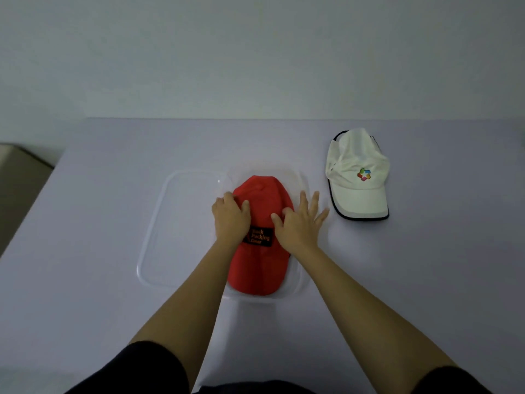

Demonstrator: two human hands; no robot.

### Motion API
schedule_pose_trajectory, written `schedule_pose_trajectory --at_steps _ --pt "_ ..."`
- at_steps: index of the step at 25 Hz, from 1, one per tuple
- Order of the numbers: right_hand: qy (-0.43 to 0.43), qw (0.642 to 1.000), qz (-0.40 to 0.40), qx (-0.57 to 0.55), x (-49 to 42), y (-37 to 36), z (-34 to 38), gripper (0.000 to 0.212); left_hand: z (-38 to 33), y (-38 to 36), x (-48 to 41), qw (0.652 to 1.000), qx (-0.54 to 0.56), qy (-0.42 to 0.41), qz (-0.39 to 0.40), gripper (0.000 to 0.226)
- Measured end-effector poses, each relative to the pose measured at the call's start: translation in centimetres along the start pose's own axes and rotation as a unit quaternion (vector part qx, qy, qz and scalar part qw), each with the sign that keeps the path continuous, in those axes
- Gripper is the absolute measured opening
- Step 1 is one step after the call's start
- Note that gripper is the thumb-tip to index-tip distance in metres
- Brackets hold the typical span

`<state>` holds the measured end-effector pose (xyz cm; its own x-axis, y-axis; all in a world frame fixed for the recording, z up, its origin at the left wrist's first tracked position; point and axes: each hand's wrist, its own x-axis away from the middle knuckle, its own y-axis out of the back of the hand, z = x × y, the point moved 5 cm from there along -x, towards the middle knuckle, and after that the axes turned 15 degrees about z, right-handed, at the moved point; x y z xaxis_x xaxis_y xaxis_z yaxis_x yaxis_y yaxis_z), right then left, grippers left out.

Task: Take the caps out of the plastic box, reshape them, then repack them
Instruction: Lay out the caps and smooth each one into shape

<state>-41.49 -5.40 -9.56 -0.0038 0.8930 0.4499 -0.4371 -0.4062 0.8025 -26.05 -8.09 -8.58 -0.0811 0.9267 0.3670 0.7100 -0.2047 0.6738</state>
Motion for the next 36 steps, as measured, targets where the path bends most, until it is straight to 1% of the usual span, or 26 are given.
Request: schedule_pose_trajectory --at_steps 2,3,5,6,7,8,9,10,11,12,14,15,17,19,21,24,26,27,29,30,32,33,34,36 --pt "0.025 0.997 -0.055 -0.049 0.3 0.4 0.4 0.039 -0.4 1.4 0.6 1.000 0.015 -0.007 -0.017 0.033" --pt "0.066 0.988 -0.096 -0.100 0.9 0.7 0.7 0.041 -0.5 2.0 1.2 1.000 0.010 -0.008 -0.026 0.034" --pt "0.168 0.944 -0.160 -0.233 2.9 1.5 1.5 0.042 -1.3 3.7 2.9 0.997 -0.024 -0.029 -0.074 0.036" --pt "0.201 0.919 -0.178 -0.291 3.9 2.2 1.8 0.040 -2.5 4.5 3.9 0.992 -0.027 -0.062 -0.104 0.034" --pt "0.218 0.895 -0.193 -0.339 4.6 3.1 1.9 0.038 -4.1 5.2 4.8 0.987 -0.007 -0.104 -0.127 0.031" --pt "0.222 0.872 -0.204 -0.385 5.2 4.0 2.2 0.034 -5.4 6.0 5.5 0.981 0.034 -0.138 -0.130 0.026" --pt "0.211 0.847 -0.225 -0.432 5.8 5.3 1.9 0.028 -6.9 6.1 5.8 0.976 0.077 -0.173 -0.110 0.022" --pt "0.190 0.823 -0.254 -0.471 6.4 6.7 0.7 0.020 -8.6 5.5 5.8 0.971 0.108 -0.203 -0.066 0.021" --pt "0.164 0.803 -0.288 -0.495 7.0 8.2 -0.9 0.013 -10.3 4.3 5.7 0.966 0.127 -0.227 -0.007 0.023" --pt "0.131 0.790 -0.320 -0.506 7.6 9.6 -2.8 0.010 -11.8 2.9 5.7 0.959 0.138 -0.244 0.050 0.030" --pt "0.058 0.774 -0.379 -0.504 8.6 11.7 -7.6 0.009 -14.7 -1.1 6.0 0.945 0.129 -0.267 0.138 0.041" --pt "0.026 0.767 -0.405 -0.497 9.1 12.6 -10.4 0.010 -16.4 -3.6 6.3 0.938 0.119 -0.278 0.169 0.043" --pt "-0.031 0.759 -0.438 -0.480 9.4 14.3 -16.5 0.012 -20.5 -8.8 6.8 0.929 0.100 -0.297 0.196 0.044" --pt "-0.072 0.756 -0.447 -0.472 9.0 15.9 -22.2 0.018 -24.5 -14.2 6.3 0.920 0.088 -0.313 0.221 0.043" --pt "-0.097 0.769 -0.435 -0.459 7.5 17.1 -26.7 0.027 -27.0 -19.0 4.8 0.917 0.068 -0.315 0.236 0.044" --pt "-0.109 0.802 -0.394 -0.435 3.7 18.5 -32.0 0.031 -28.8 -25.1 1.1 0.926 0.039 -0.289 0.240 0.055" --pt "-0.083 0.828 -0.339 -0.439 0.9 19.1 -34.0 0.034 -29.6 -27.3 -1.1 0.937 0.029 -0.266 0.225 0.055" --pt "-0.058 0.835 -0.301 -0.457 -0.3 19.2 -34.7 0.038 -30.0 -27.9 -2.1 0.942 0.029 -0.256 0.213 0.053" --pt "-0.019 0.852 -0.221 -0.474 -2.6 18.5 -35.2 0.056 -30.7 -28.3 -3.5 0.950 0.021 -0.243 0.196 0.051" --pt "-0.017 0.875 -0.191 -0.445 -3.5 17.8 -35.6 0.064 -31.0 -28.6 -3.9 0.950 0.000 -0.246 0.193 0.053" --pt "-0.035 0.941 -0.146 -0.303 -4.6 15.4 -36.0 0.069 -31.1 -29.1 -4.6 0.943 -0.067 -0.278 0.168 0.057" --pt "-0.050 0.964 -0.124 -0.229 -4.9 13.9 -36.1 0.069 -30.8 -29.3 -4.9 0.937 -0.119 -0.296 0.147 0.059" --pt "-0.061 0.976 -0.113 -0.174 -4.9 12.6 -36.1 0.070 -30.3 -29.4 -5.2 0.928 -0.180 -0.302 0.123 0.059" --pt "-0.073 0.982 -0.125 -0.121 -4.7 11.2 -36.1 0.074 -28.8 -29.3 -6.0 0.914 -0.285 -0.278 0.074 0.059"
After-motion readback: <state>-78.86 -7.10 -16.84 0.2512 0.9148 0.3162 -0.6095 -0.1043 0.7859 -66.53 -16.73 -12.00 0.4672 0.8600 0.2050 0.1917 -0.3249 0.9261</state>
